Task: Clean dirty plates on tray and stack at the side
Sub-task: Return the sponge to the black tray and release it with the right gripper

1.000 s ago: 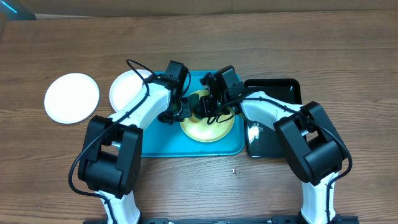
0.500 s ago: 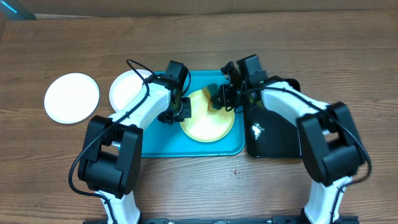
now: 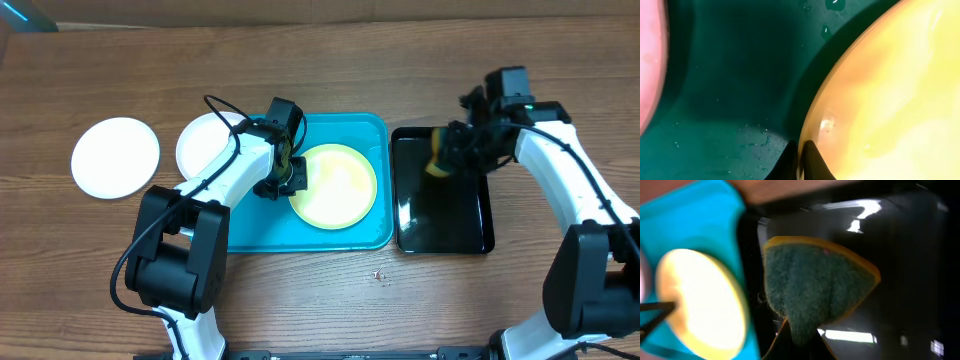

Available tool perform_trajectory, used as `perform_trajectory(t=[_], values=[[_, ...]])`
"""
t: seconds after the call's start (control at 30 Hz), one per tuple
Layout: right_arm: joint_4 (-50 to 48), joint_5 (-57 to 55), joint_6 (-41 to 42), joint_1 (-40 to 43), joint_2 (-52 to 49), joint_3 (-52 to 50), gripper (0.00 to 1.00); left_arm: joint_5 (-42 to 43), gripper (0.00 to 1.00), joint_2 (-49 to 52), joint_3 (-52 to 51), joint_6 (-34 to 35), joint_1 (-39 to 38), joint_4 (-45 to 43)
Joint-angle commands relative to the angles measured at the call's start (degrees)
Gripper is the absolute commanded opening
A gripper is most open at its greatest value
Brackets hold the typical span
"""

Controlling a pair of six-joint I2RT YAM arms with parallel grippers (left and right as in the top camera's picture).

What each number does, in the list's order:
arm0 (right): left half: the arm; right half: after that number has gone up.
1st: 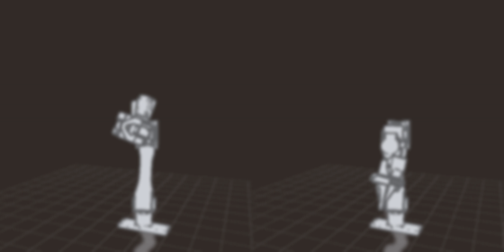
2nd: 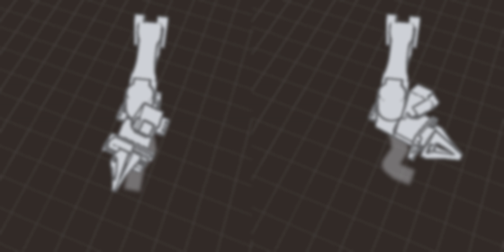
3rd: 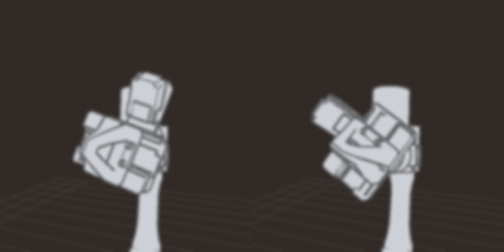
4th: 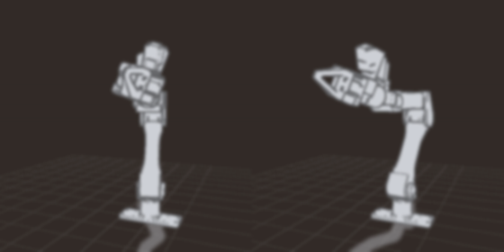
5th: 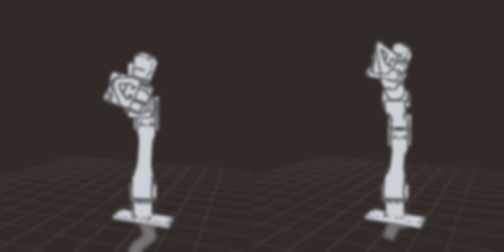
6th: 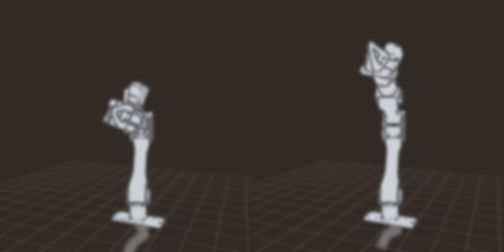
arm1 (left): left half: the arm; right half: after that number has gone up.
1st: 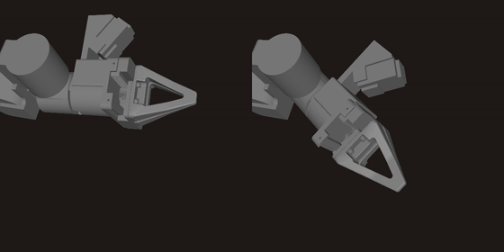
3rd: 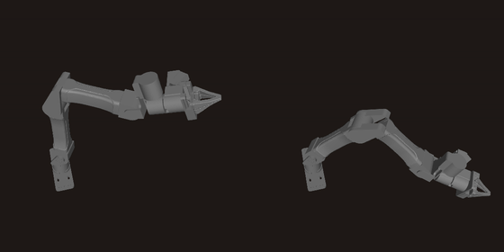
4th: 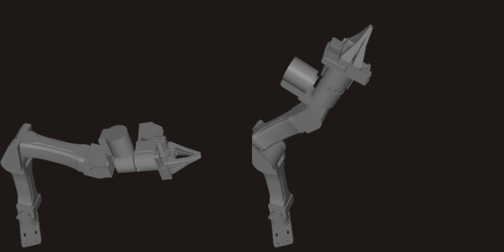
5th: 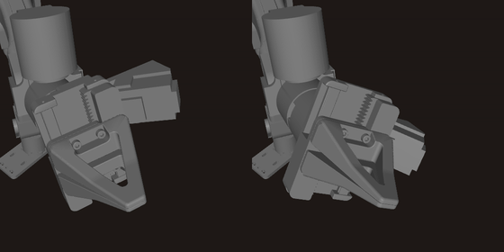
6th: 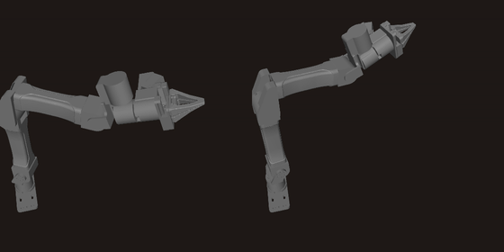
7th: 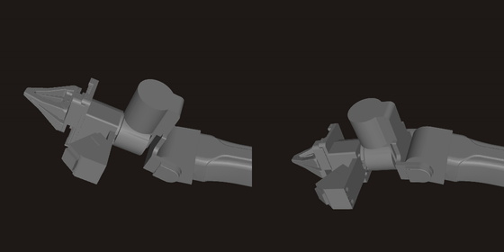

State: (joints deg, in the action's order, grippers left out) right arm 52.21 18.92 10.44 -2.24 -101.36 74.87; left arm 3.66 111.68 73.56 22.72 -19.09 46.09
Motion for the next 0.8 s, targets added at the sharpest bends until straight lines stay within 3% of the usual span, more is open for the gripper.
perform_trajectory(t=[0.0, 0.17, 0.23, 0.47, 0.6, 0.67, 0.77], values=[[-0.02, -2.56, -3.45, -0.26, -0.44, -2.80, 0.04, -0.90, 0.04, 0.76, 0.04, -0.92, -0.07, -0.72], [-0.83, -8.87, -3.37, -0.35, -0.46, -5.92, 0.07, -1.16, 0.04, 0.74, 0.79, -1.44, -0.07, -0.76], [-0.42, -10.38, -3.37, -0.26, -0.46, -6.23, 0.23, -1.84, 0.04, 0.74, 1.92, -1.55, -0.04, 0.37], [0.81, -9.66, -2.73, -0.24, -0.44, -5.05, 0.53, -8.44, 0.04, 0.72, 8.63, -2.21, 0.07, 6.19], [7.72, -9.73, -2.75, -0.11, -0.39, 3.37, 0.66, -9.88, 0.04, 0.72, 14.49, -4.59, 0.04, 9.90], [10.91, -9.97, -1.62, 0.70, -0.39, 8.66, 0.80, -9.84, 0.04, 0.72, 17.25, -4.59, 0.04, 11.32], [13.14, -9.90, 0.20, 3.65, -0.39, 15.85, 0.86, -9.86, 0.04, 0.72, 21.75, -4.61, 0.04, 13.68]])
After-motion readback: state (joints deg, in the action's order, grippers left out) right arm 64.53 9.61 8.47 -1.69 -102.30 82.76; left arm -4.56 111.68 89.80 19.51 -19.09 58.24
